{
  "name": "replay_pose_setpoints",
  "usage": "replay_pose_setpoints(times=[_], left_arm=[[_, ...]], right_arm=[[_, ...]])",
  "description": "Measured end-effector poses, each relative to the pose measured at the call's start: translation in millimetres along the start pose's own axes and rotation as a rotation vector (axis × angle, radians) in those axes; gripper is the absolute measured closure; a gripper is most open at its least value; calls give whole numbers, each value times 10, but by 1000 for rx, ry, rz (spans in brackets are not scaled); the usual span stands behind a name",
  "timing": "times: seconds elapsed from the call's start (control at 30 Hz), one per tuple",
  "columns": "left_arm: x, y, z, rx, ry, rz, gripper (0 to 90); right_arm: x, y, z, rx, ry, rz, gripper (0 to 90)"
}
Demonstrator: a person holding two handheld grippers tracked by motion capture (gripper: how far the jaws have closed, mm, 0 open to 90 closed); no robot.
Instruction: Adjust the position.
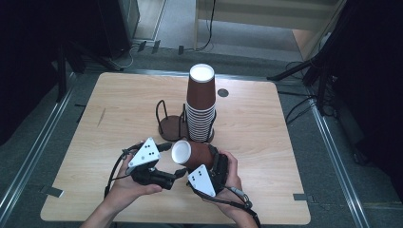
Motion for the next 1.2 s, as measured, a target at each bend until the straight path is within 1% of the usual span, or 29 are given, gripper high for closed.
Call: replay_pose_setpoints(times=[0.03,0.07,0.13,0.17,0.3,0.47,0.53,0.6,0.83,0.97,1.03,1.1,1.2], left_arm=[[14,3,5,3,9,3,101],[17,2,5,4,11,3,101],[17,1,4,5,9,3,101],[16,3,4,3,9,4,102],[18,9,5,1,7,1,135],[27,2,-1,10,10,3,145],[34,16,5,3,14,-3,150],[43,27,8,8,21,-14,159],[65,3,11,36,36,-18,223],[71,5,7,41,38,-22,230],[70,10,6,47,31,-30,232],[69,19,9,56,22,-46,235],[76,27,12,67,25,-68,239]], right_arm=[[-6,34,8,-11,-2,-15,89],[-11,43,9,-11,-5,-26,89],[-12,55,9,-15,-4,-31,89],[-21,80,7,-26,-6,-45,88],[-26,109,7,-40,-7,-60,88],[-29,162,11,-58,-8,-101,87],[-33,175,15,-62,-9,-111,87],[-31,185,18,-63,-6,-110,87],[-17,176,21,-52,2,-125,86],[-12,180,21,-53,4,-129,84],[-14,180,21,-53,2,-129,82],[-17,175,20,-54,1,-125,79],[-15,177,18,-62,6,-117,70]])
Point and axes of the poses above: each handheld gripper's, and its own axes: z roughly forward along the jaws, x roughly out of its underside, y roughly to its left, the point moved 9 cm from there along z, roughly forward along the jaws, and after that the axes turned 9 degrees about -x, right-handed, at the moved point
